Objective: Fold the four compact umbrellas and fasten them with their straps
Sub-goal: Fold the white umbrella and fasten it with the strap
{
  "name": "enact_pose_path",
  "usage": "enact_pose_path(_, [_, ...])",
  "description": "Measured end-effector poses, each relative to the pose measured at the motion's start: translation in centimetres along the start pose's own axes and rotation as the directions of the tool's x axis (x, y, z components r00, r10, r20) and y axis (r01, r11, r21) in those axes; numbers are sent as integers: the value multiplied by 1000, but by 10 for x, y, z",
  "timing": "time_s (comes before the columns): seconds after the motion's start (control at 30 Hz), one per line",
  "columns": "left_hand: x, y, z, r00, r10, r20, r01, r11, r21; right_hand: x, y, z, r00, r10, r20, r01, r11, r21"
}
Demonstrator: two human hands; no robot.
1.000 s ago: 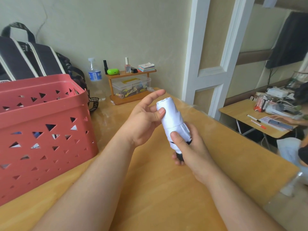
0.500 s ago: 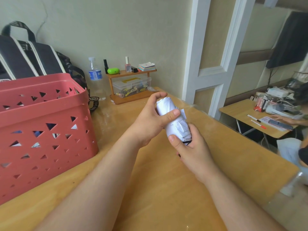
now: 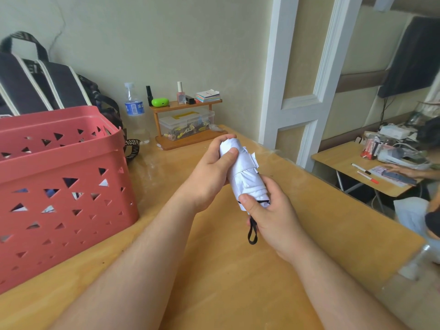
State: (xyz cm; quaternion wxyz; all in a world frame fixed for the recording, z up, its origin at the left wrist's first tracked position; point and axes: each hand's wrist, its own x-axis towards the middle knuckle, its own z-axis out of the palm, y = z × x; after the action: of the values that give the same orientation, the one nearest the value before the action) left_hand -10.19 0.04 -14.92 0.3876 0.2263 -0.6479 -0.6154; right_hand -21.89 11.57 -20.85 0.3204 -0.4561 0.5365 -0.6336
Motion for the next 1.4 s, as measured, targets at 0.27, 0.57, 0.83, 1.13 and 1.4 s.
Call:
enact_pose_path(0.27, [-5,8,-3,999,29,29,-31,995,95,-1,-1,1,1000,-22,-13,21,1000,-9])
enact_pose_path(0.57, [-6,2,-5,991,36,126,-61,978,202,0,2,-1,999,-34,-8,34,999,-25])
enact_pose_path(0.83, [-6,-4,-7,981,-33,190,30,999,18,2,3,-2,999,-32,9,32,998,-55])
enact_pose_path(1.13, [0,-2,-3,997,-68,24,62,978,199,-1,1,-7,992,-102,-77,76,954,-289])
enact_pose_path(1.4, [-6,0,10,996,55,-67,-47,992,120,-3,-5,-2,993,-39,-111,19,984,-177])
